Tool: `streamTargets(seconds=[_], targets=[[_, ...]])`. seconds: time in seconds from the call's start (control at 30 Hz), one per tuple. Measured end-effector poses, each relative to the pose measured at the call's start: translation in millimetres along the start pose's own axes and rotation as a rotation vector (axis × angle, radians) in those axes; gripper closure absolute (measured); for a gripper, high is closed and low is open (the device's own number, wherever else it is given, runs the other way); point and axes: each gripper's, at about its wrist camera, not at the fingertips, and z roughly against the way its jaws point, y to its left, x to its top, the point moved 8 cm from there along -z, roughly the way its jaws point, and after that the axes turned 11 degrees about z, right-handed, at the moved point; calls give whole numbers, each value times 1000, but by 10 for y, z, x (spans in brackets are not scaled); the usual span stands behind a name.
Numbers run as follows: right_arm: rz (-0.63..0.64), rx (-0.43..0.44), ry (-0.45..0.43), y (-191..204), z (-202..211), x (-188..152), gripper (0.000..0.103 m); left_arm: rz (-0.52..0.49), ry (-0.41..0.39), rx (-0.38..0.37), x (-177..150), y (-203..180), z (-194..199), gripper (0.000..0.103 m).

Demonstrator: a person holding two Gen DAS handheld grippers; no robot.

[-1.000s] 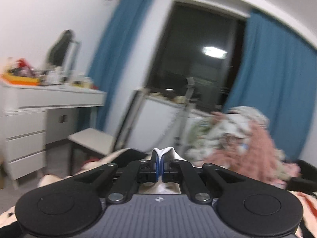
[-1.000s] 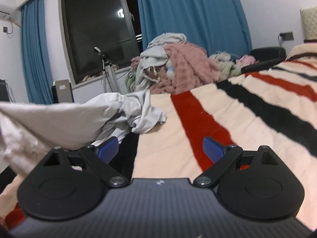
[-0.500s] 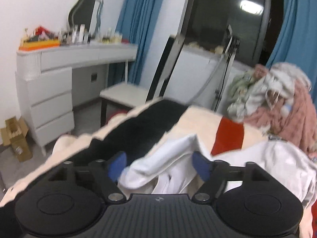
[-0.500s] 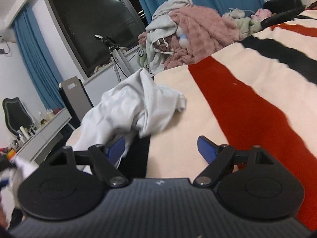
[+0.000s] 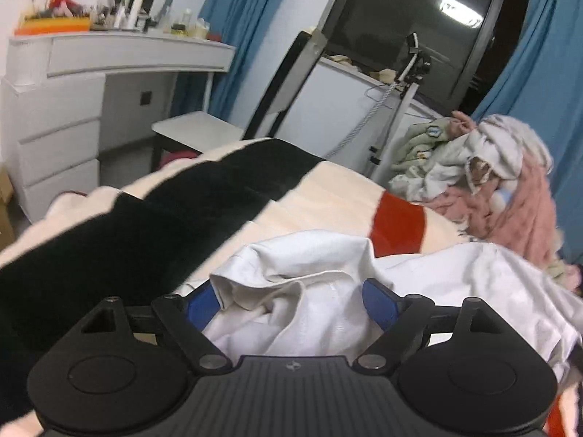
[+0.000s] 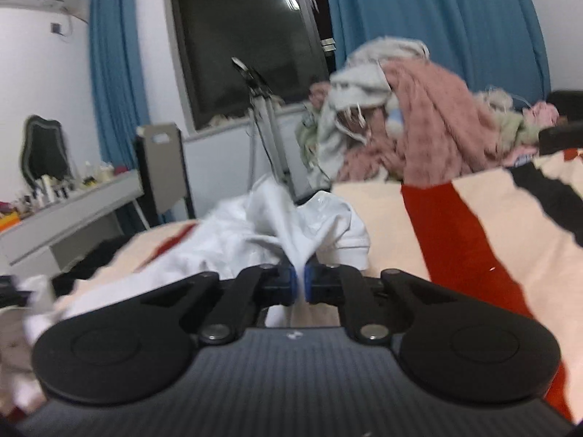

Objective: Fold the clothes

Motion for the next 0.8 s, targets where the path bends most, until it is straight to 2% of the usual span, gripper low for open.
streamTargets(seconds=[0.17,0.3,0.37,0.47,0.57,0.67,0.8], targets=[[-1,21,-37,42,662,236,97,-79,24,-51,-85,-116,95,18],[-13,22,-90,80,1265,448,97,-257,10,-156,-235,-325,311,17],[-41,22,-108,85,1547,491,97,-338,44,-196,-369,-401,347,17],[-47,0,-101,109,1853,407,97,-377,102,-198,-502,-437,341,17],[-100,-7,-113,90,1984,187,97,-396,135,-192,-596,-460,389,17],[-145,-15,-107,66,1952,20,97,-423,110,-218,-625,-520,598,17],[-119,1,-76,104,1835,-5,97,-460,76,-253,-663,-600,877,17]])
